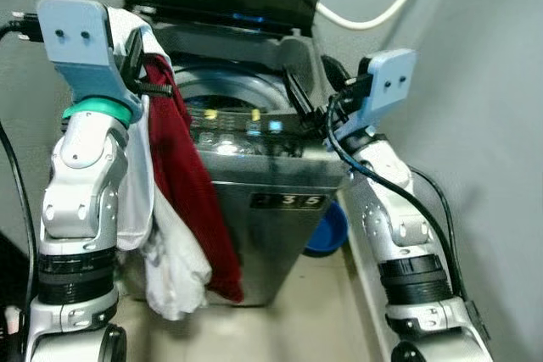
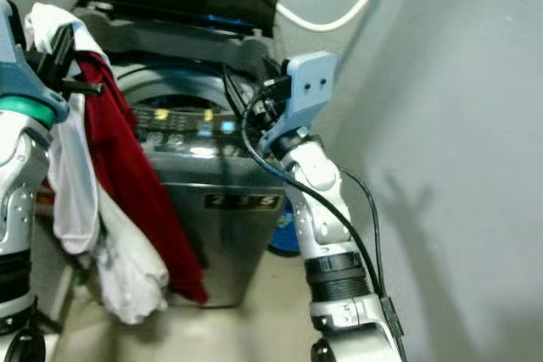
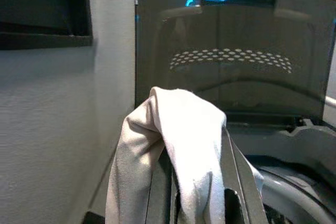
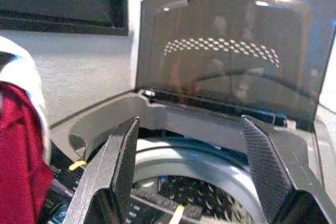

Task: Clothes washing

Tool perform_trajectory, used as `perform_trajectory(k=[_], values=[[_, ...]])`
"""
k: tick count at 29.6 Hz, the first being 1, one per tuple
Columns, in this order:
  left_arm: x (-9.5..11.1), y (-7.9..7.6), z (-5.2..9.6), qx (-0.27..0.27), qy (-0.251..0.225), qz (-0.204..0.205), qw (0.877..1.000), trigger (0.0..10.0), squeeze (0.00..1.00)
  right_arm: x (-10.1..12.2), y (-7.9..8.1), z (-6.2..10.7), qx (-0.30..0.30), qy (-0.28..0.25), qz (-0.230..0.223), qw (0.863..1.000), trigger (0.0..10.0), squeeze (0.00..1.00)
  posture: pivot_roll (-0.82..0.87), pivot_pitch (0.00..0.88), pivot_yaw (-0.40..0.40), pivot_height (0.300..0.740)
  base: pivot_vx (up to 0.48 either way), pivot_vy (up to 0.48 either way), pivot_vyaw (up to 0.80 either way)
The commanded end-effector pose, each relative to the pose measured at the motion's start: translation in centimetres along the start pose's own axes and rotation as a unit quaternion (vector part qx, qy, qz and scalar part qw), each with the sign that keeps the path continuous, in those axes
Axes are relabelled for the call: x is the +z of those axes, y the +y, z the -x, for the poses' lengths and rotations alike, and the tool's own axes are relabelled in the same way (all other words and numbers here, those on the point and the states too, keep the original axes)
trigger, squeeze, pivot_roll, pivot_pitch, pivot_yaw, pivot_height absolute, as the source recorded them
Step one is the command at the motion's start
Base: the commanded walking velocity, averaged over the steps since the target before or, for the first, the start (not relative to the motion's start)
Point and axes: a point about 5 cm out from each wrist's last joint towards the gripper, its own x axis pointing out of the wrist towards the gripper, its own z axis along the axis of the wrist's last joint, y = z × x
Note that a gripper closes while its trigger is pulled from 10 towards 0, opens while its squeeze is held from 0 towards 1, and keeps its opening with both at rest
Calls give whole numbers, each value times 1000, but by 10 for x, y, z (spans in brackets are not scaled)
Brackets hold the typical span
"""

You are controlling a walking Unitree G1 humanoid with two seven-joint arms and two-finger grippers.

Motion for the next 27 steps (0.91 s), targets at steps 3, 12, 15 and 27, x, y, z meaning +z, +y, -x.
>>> perform_trajectory(k=[3, 12, 15, 27], values=[[9, -3, -2, -7, -21, -2, 1000, 10000, 0, 3, -3, 0, -9, -7, 3, 1000, 10000, 0, 138, 18, -69, 740, 0, 0, 0], [-2, -10, 0, -30, 9, -20, 999, 10000, 0, 2, -4, 1, -16, -10, 38, 999, 10000, 0, 143, 14, -62, 740, 0, 0, 0], [-6, -12, 0, -35, 16, -22, 999, 10000, 0, 1, -7, 2, -29, -9, 45, 999, 10000, 0, 143, 11, -48, 740, 0, 0, 0], [-36, -67, 1, -208, 68, -34, 975, 10000, 0, 2, -79, 45, -222, 32, 172, 959, 10000, 0, 81, 6, 54, 740, 0, 0, 0]])
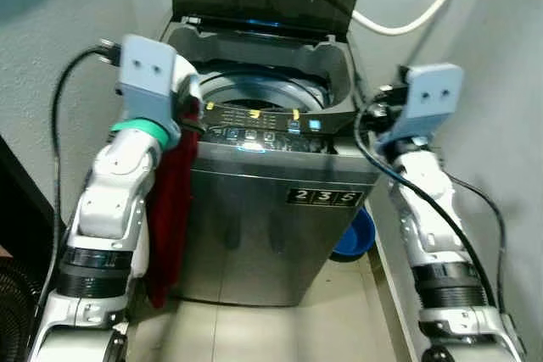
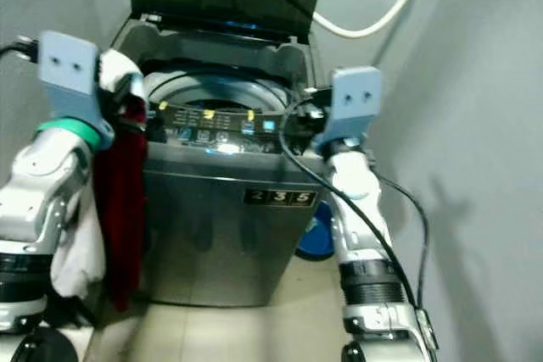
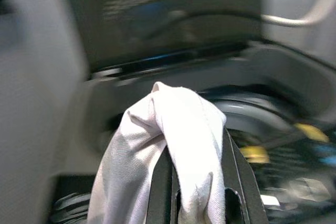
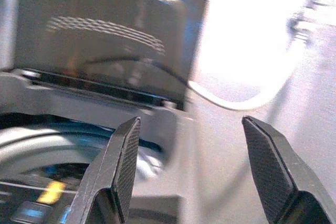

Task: Clothes washing

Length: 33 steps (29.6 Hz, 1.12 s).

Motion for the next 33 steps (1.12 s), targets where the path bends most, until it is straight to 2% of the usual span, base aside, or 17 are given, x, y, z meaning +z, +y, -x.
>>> perform_trajectory(k=[1, 2, 7, 9, 14, 16, 18, 20, 23, 24, 25, 26, 27, 28, 29, 31, 33], values=[[16, -19, -6, -52, -44, -12, 998, 10000, 0, 1, -13, 5, -22, -1, 9, 1000, 10000, 0, 72, 7, 59, 740, 0, 0, 0], [16, -19, -6, -52, -44, -12, 998, 10000, 0, 1, -13, 5, -22, -1, 9, 1000, 10000, 0, 72, 7, 59, 740, 0, 0, 0], [10, -41, -10, -70, -43, 18, 996, 10000, 0, 17, -37, 11, -50, -19, 37, 998, 10000, 0, 20, 12, 78, 740, 0, 0, 0], [6, -43, -11, -56, -38, 24, 997, 10000, 0, 20, -44, 13, -61, -20, 42, 997, 10000, 0, -3, 11, 87, 740, 0, 0, 0], [9, -44, -8, -64, -53, 39, 996, 10000, 0, 18, -43, 22, -49, -11, 47, 998, 10000, 0, -24, 6, 93, 740, 0, 0, 0], [18, -46, -9, -76, -75, 43, 993, 10000, 0, 16, -31, 27, 6, -5, 39, 999, 10000, 0, -27, 0, 88, 740, 0, 0, 0], [18, -46, -9, -76, -75, 43, 993, 10000, 0, 16, -31, 27, 6, -5, 39, 999, 10000, 0, -27, 0, 88, 740, 0, 0, 0], [33, -46, -12, -98, -107, 53, 988, 10000, 0, 20, -17, 32, 78, -7, 19, 997, 10000, 0, -22, 0, 80, 740, 0, 0, 0], [41, -47, -13, -111, -122, 59, 984, 10000, 0, 24, -12, 34, 111, -12, 7, 994, 10000, 0, -17, 0, 76, 740, 0, 0, 0], [49, -47, -15, -125, -134, 68, 981, 10000, 0, 28, -4, 37, 159, -13, -12, 987, 10000, 0, -15, 0, 70, 740, 0, 0, 0], [49, -47, -15, -125, -134, 68, 981, 10000, 0, 28, -4, 37, 159, -13, -12, 987, 10000, 0, -15, 0, 70, 740, 0, 0, 0], [58, -47, -18, -143, -147, 79, 976, 10000, 0, 29, 6, 42, 212, -12, -24, 977, 10000, 0, -11, 0, 68, 740, 0, 0, 0], [58, -47, -18, -143, -147, 79, 976, 10000, 0, 29, 6, 42, 212, -12, -24, 977, 10000, 0, -11, 0, 68, 740, 0, 0, 0], [69, -48, -21, -166, -162, 88, 969, 10000, 0, 24, 22, 49, 268, 0, -37, 963, 10000, 0, -2, 0, 58, 740, 0, 0, 0], [69, -48, -21, -166, -162, 88, 969, 10000, 0, 24, 22, 49, 268, 0, -37, 963, 10000, 0, -2, 0, 58, 740, 0, 0, 0], [83, -47, -25, -194, -182, 96, 959, 10000, 0, 15, 39, 57, 319, 19, -54, 946, 10000, 0, 1, 0, 55, 740, 0, 0, 0], [83, -47, -25, -194, -182, 96, 959, 10000, 0, 15, 39, 57, 319, 19, -54, 946, 10000, 0, 1, 0, 55, 740, 0, 0, 0]])
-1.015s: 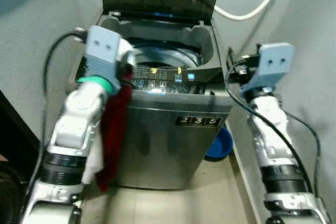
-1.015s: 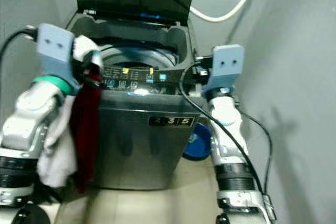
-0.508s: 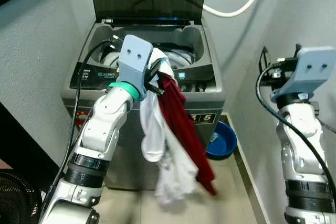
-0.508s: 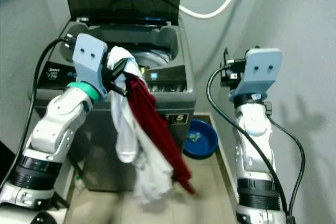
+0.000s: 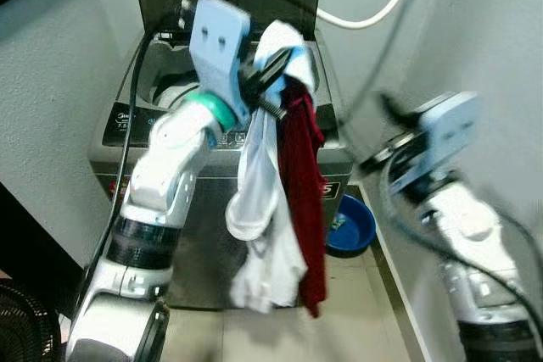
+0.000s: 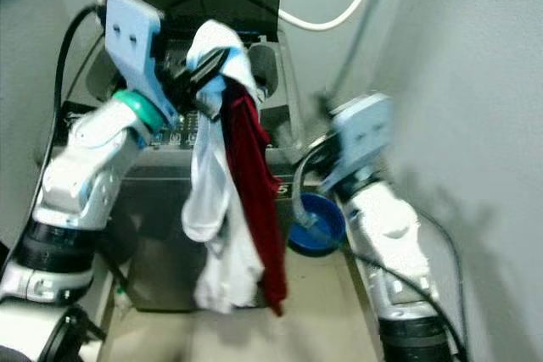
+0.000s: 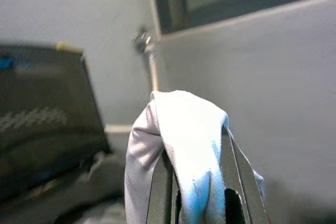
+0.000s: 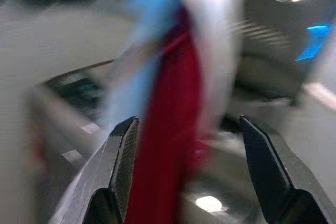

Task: Clothes washing

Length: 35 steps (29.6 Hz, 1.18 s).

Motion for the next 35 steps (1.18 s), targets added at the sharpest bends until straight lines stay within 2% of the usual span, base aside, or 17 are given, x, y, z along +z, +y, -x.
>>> perform_trajectory(k=[1, 2, 3, 5, 9, 16, 18, 21, 23, 25, 29, 30, 31, 32, 33, 34, 35], values=[[10, 4, -1, -6, -23, 3, 1000, 10000, 0, -6, 5, 0, 18, 9, -19, 1000, 10000, 0, 4, 0, 50, 740, 0, 0, 0], [15, 4, -5, -13, -32, 8, 999, 10000, 0, -10, 12, -2, 35, 16, -31, 999, 10000, 0, 9, 1, 43, 740, 0, 0, 0], [15, 4, -5, -13, -32, 8, 999, 10000, 0, -10, 12, -2, 35, 16, -31, 999, 10000, 0, 9, 1, 43, 740, 0, 0, 0], [24, 2, -11, -25, -52, 18, 998, 10000, 0, -24, 25, -6, 55, 34, -51, 997, 10000, 0, 11, 5, 38, 740, 0, 0, 0], [33, -2, -18, -41, -70, 24, 996, 10000, 0, -39, 36, -14, 45, 57, -64, 995, 10000, 0, 15, 5, 35, 740, 0, 0, 0], [42, -4, -22, -52, -87, 35, 994, 10000, 0, -45, 38, -25, 12, 64, -57, 996, 10000, 0, 18, 5, 35, 740, 0, 0, 0], [49, -2, -25, -52, -100, 46, 993, 10000, 0, -49, 36, -34, -28, 70, -49, 996, 10000, 0, 22, 6, 29, 740, 0, 0, 0], [51, -2, -26, -52, -106, 51, 992, 10000, 0, -50, 37, -38, -42, 71, -57, 995, 10000, 0, 22, 6, 28, 740, 0, 0, 0], [55, 0, -30, -47, -113, 52, 991, 10000, 0, -45, 53, -49, -19, 45, -120, 992, 10000, 0, 26, 6, 24, 740, 0, 0, 0], [55, 4, -34, -40, -114, 48, 991, 10000, 0, -36, 75, -59, 39, 13, -178, 983, 10000, 0, 28, 7, 21, 740, 0, 0, 0], [56, 7, -35, -34, -115, 43, 992, 10000, 0, -38, 87, -66, 53, 25, -171, 983, 10000, 0, 28, 7, 21, 740, 0, 0, 0], [56, 8, -35, -31, -115, 41, 992, 10000, 0, -45, 90, -71, 42, 49, -146, 987, 10000, 0, 28, 7, 21, 740, 0, 0, 0], [56, 9, -35, -29, -115, 41, 992, 10000, 0, -51, 88, -76, 10, 67, -129, 989, 6784, 0, 28, 7, 21, 740, 0, 0, 0], [56, 9, -35, -29, -115, 41, 992, 10000, 0, -51, 88, -76, 10, 67, -129, 989, 6784, 0, 28, 7, 21, 740, 0, 0, 0], [57, 9, -35, -27, -116, 40, 992, 10000, 0, -54, 86, -79, -20, 76, -118, 990, 4471, 0, 39, 4, 14, 740, 0, 0, 0], [57, 9, -35, -27, -116, 40, 992, 10000, 0, -54, 86, -79, -20, 76, -118, 990, 4471, 0, 39, 4, 14, 740, 0, 0, 0], [56, 11, -34, -24, -114, 38, 992, 10000, 0, -56, 76, -80, -65, 83, -114, 988, 0, 0, 41, 3, 11, 740, 0, 0, 0]])
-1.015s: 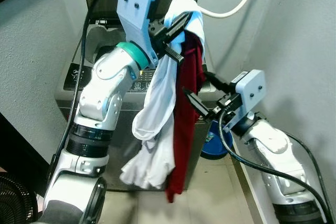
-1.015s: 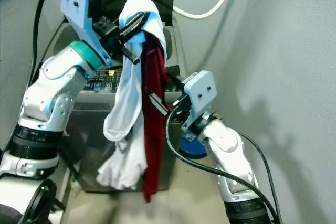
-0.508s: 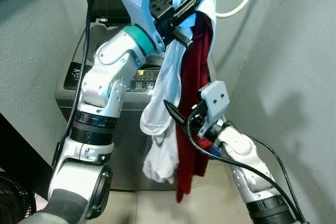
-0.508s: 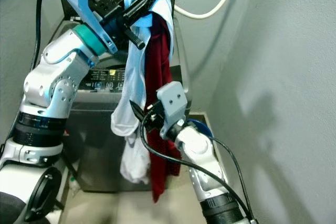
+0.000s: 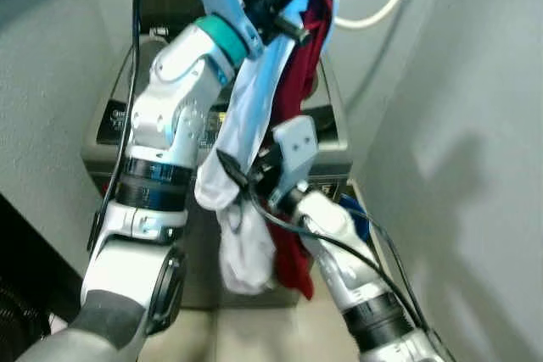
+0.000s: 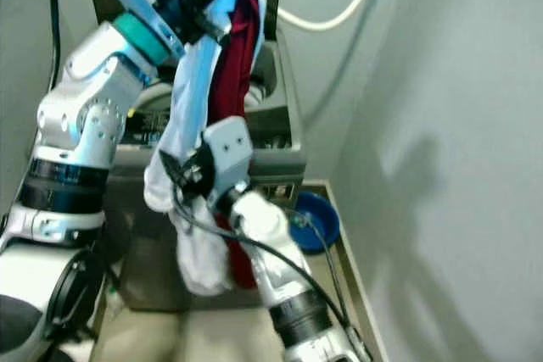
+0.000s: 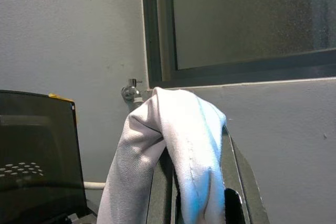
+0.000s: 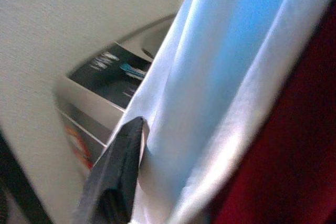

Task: Clothes washing

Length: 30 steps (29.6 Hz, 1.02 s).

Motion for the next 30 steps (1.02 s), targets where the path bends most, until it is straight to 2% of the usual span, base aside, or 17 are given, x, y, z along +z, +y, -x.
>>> perform_trajectory(k=[1, 2, 4, 6, 8, 9, 12, 14, 15, 16, 17, 18, 19, 21, 23, 25, 30], values=[[17, -1, -4, -4, -34, -21, 999, 10000, 0, -5, -18, -2, -81, 17, 3, 997, 0, 0, 41, 3, 11, 740, 0, 0, 0], [17, -1, -4, -4, -34, -21, 999, 10000, 0, -5, -18, -2, -81, 17, 3, 997, 0, 0, 41, 3, 11, 740, 0, 0, 0], [16, 2, -1, 2, -31, -23, 999, 10000, 0, -3, -39, -1, -148, 26, 13, 989, 0, 0, 45, 4, 9, 740, 0, 0, 0], [16, 2, 0, 3, -31, -23, 999, 10000, 0, -3, -45, 0, -166, 27, 19, 986, 0, 0, 45, 4, 9, 740, 0, 0, 0], [14, 3, 3, 8, -29, -25, 999, 10000, 0, 3, -67, 4, -225, 24, 28, 974, 0, 0, 50, 0, 6, 740, 0, 0, 0], [14, 3, 3, 8, -29, -25, 999, 10000, 0, 3, -67, 4, -225, 24, 28, 974, 0, 0, 50, 0, 6, 740, 0, 0, 0], [11, 5, 10, 17, -17, -33, 999, 10000, 0, 25, -91, 7, -284, -20, 37, 958, 0, 0, 51, 0, 7, 740, 0, 0, 0], [6, 6, 17, 25, -3, -34, 999, 10000, 0, 47, -109, 12, -323, -62, 45, 943, 0, 0, 50, 0, 8, 740, 0, 0, 0], [4, 7, 20, 28, 2, -34, 999, 10000, 0, 55, -115, 15, -336, -76, 50, 937, 0, 0, 49, 0, 8, 740, 0, 0, 0], [4, 7, 20, 28, 2, -34, 999, 10000, 0, 55, -115, 15, -336, -76, 50, 937, 0, 0, 49, 0, 8, 740, 0, 0, 0], [-7, 9, 34, 44, 32, -40, 998, 10000, 0, 96, -143, 31, -387, -143, 86, 907, 0, 0, 43, 0, 16, 740, 0, 0, 0], [-7, 9, 34, 44, 32, -40, 998, 10000, 0, 96, -143, 31, -387, -143, 86, 907, 0, 0, 43, 0, 16, 740, 0, 0, 0], [-15, 11, 44, 60, 54, -40, 996, 10000, 0, 121, -156, 43, -412, -183, 109, 886, 0, 0, 35, 0, 19, 740, 0, 0, 0], [-17, 12, 46, 66, 60, -39, 995, 10000, 0, 127, -159, 46, -416, -191, 113, 882, 0, 0, 35, 0, 19, 740, 0, 0, 0], [-33, 18, 57, 99, 99, -53, 989, 10000, 0, 148, -165, 57, -420, -221, 137, 870, 0, 0, 20, 1, 32, 740, 0, 0, 0], [-42, 21, 63, 120, 121, -66, 983, 10000, 0, 157, -167, 62, -419, -233, 147, 865, 0, 0, 14, 1, 38, 740, 0, 0, 0], [-44, 23, 66, 130, 126, -53, 982, 10000, 0, 157, -167, 62, -415, -228, 146, 868, 0, 0, 8, 2, 42, 740, 0, 0, 0]])
